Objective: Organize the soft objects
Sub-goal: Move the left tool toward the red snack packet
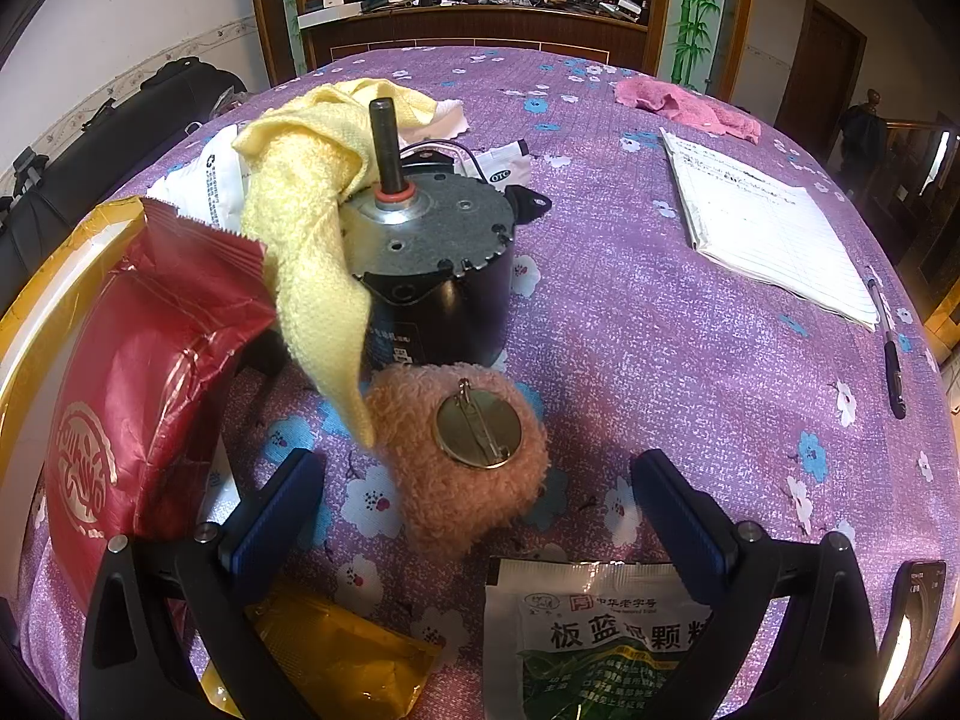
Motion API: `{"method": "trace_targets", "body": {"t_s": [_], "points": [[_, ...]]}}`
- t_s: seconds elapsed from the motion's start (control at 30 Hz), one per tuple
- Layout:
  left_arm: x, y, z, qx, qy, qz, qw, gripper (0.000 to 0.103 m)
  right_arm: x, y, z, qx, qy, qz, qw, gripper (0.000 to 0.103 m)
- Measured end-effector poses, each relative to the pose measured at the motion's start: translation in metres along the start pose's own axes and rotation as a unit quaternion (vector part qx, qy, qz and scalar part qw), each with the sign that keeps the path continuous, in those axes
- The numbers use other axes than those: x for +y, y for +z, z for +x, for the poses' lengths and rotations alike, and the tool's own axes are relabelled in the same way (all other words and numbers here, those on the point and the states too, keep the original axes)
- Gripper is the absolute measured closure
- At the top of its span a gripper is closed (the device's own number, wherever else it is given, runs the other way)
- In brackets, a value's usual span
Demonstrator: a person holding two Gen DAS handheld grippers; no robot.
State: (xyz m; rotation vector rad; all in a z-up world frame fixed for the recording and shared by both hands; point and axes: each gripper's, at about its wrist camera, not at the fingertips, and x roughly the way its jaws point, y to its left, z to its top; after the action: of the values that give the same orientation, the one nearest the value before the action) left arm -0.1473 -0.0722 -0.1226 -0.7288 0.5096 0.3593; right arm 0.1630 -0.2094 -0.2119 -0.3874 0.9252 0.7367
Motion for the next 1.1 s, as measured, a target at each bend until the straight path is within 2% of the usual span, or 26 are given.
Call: {"method": "trace_targets", "body": {"t_s": [0.1, 0.2, 0.3, 0.5, 0.67, 0.83, 1.1], "points": [[-0.004, -0.001, 0.007, 0.015, -0.006, -0.006, 0.9999, 0.001, 0.000, 0.000, 0.000, 0.000, 0.000, 0.000, 1.000, 0.000], [-0.011, -0.001, 0.008, 0.012, 0.005, 0.012, 0.9999, 0.001, 0.000, 0.000, 0.000, 0.000, 0.000, 0.000, 1.000, 0.000], [-0.014, 0.000, 0.012, 0.016, -0.005, 0.006, 0.9998, 0.001, 0.001, 0.000, 0.000, 0.000, 0.000, 0.000, 1.000, 0.000], [-0.018, -0.002, 0.016, 0.022, 0.005, 0.016, 0.9996, 0.001, 0.001, 0.000, 0.000, 0.000, 0.000, 0.000, 1.000, 0.000], [-0.020, -0.005, 0.023, 0.029, -0.002, 0.014, 0.9995, 0.001, 0.000, 0.000, 0.000, 0.000, 0.000, 0.000, 1.000, 0.000], [-0.024, -0.009, 0.024, 0.038, 0.011, 0.038, 0.9985, 0.001, 0.001, 0.000, 0.000, 0.000, 0.000, 0.000, 1.000, 0.000], [-0.017, -0.005, 0.029, 0.041, 0.012, 0.028, 0.9987, 0.001, 0.000, 0.000, 0.000, 0.000, 0.000, 0.000, 1.000, 0.000]]}}
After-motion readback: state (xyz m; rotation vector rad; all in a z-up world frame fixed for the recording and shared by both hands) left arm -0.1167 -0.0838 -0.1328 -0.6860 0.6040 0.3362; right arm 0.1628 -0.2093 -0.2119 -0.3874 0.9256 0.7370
